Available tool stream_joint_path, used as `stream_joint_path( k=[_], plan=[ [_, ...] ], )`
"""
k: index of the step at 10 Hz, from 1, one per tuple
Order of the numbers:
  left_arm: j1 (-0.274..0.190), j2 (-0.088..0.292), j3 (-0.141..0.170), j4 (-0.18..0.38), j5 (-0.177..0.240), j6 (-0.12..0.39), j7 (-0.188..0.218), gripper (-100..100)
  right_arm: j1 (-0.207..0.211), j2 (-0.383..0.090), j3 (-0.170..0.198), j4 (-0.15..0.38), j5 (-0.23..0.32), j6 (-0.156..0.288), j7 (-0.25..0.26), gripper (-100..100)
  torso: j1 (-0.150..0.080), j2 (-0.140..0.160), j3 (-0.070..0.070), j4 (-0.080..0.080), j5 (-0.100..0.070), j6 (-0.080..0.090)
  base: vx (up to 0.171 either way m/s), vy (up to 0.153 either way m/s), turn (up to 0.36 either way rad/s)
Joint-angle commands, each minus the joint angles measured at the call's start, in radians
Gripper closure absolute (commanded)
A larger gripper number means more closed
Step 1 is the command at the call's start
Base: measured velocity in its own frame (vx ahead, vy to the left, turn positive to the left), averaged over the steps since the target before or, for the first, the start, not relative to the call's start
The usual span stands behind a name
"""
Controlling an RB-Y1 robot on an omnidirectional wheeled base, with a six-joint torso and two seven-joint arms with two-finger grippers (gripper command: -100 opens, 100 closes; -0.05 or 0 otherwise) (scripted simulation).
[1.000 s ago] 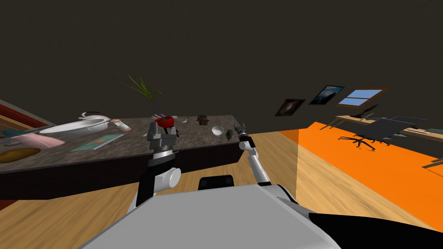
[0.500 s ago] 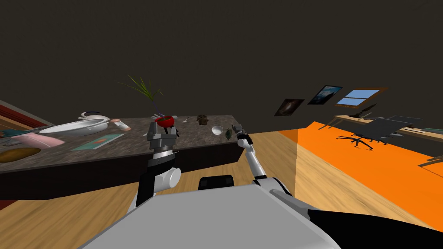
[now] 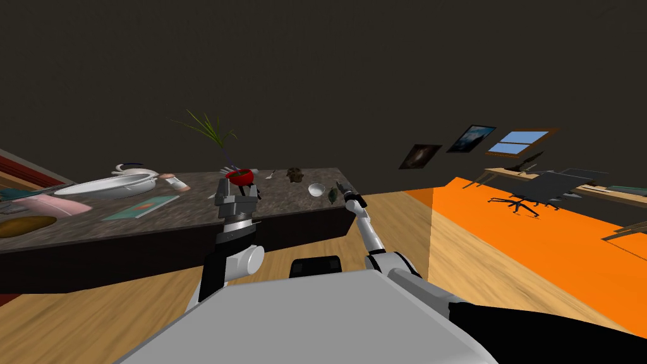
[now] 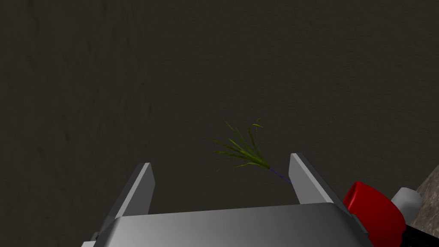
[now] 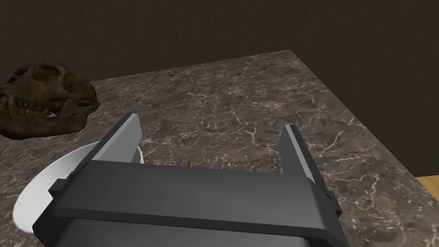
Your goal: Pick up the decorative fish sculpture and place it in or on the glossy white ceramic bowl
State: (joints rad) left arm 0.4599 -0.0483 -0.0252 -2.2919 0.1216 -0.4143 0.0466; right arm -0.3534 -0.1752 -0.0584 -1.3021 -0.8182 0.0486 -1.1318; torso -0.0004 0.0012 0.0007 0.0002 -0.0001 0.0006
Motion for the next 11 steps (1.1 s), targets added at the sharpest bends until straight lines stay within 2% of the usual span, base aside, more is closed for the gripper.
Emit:
stream_joint_path(
  k=[1, 2, 3, 6, 7, 11],
  plan=[
    [0.0, 0.0, 0.0, 0.0, 0.0, 0.0, 0.0, 0, -0.033, 0.0, 0.0, 0.046, -0.033, 0.028, -0.05, -100, 0.0, 0.0, 0.0, 0.0, 0.0, 0.0, -0.02, -0.011, -0.032],
    [0.0, 0.0, 0.0, 0.0, 0.0, 0.0, 0.0, 0, -0.06, 0.004, -0.002, 0.077, -0.059, 0.053, -0.078, -100, 0.0, 0.0, 0.0, 0.0, 0.0, 0.0, -0.033, -0.02, -0.054],
    [0.0, 0.0, 0.0, 0.0, 0.0, 0.0, 0.0, 0, -0.06, 0.004, -0.002, 0.083, -0.059, 0.053, -0.091, -100, 0.0, 0.001, 0.0, 0.0, 0.0, 0.0, -0.03, -0.017, -0.015],
    [0.0, 0.0, 0.0, 0.0, 0.0, 0.0, 0.0, 0, -0.129, 0.014, -0.006, 0.18, -0.125, 0.122, -0.183, -100, 0.0, 0.001, 0.0, 0.0, 0.0, 0.0, -0.037, -0.016, -0.043],
    [0.0, 0.0, 0.0, 0.0, 0.0, 0.0, 0.0, 0, -0.129, 0.014, -0.006, 0.184, -0.125, 0.122, -0.189, -100, 0.0, 0.002, 0.001, 0.0, 0.0, 0.0, -0.032, -0.008, -0.011],
    [0.0, 0.0, 0.0, 0.0, 0.0, 0.0, 0.0, 0, -0.189, 0.019, -0.005, 0.289, -0.187, 0.192, -0.28, -100, 0.001, 0.001, 0.001, 0.0, 0.0, 0.0, -0.036, 0.004, -0.033]
  ],
)
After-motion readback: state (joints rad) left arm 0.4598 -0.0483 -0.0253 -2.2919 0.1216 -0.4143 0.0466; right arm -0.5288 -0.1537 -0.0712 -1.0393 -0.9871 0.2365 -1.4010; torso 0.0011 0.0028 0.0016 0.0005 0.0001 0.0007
